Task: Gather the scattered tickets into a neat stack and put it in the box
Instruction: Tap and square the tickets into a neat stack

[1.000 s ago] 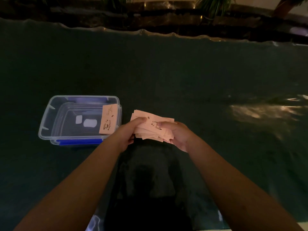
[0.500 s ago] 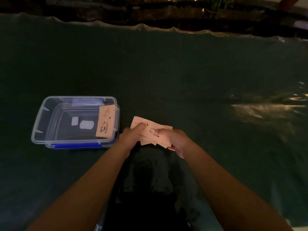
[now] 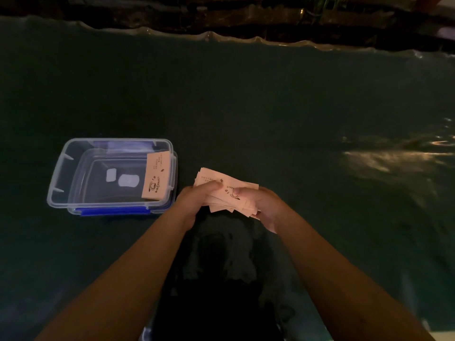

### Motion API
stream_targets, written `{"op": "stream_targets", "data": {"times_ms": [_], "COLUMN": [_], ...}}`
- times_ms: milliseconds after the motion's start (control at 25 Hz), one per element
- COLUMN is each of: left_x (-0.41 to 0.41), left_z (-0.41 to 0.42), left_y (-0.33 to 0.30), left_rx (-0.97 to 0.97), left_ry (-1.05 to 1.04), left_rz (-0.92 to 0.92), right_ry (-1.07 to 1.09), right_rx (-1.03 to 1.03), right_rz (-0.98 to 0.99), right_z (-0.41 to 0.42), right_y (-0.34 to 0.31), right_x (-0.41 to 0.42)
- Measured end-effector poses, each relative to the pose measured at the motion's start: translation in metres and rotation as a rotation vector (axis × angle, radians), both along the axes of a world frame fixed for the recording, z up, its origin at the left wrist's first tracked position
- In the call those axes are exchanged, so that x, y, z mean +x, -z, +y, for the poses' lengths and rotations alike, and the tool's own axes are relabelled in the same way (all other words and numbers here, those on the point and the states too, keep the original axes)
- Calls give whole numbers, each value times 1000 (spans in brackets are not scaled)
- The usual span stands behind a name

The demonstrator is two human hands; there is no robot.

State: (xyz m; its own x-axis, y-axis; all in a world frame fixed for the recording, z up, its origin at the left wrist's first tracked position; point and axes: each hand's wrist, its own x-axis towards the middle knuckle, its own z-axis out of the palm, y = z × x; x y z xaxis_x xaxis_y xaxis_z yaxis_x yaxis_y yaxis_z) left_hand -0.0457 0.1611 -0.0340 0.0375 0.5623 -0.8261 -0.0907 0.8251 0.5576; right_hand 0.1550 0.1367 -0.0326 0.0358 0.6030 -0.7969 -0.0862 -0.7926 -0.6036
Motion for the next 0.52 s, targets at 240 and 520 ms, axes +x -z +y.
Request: {"op": "stream_targets", "data": {"times_ms": [240,520], "left_x": [4,24], "left_z": [-20,-45], "left_y": [-20,-42], "left_rx": [142,250], "left_ry": [-139,-325], "left_rz": [-233,-435], "right_ry": [201,324], "right_rx": [107,206], "right_rz": [230,505], "right_z": [-30,-57], "right_y": [-8,-8], "right_x": [-6,-26]}}
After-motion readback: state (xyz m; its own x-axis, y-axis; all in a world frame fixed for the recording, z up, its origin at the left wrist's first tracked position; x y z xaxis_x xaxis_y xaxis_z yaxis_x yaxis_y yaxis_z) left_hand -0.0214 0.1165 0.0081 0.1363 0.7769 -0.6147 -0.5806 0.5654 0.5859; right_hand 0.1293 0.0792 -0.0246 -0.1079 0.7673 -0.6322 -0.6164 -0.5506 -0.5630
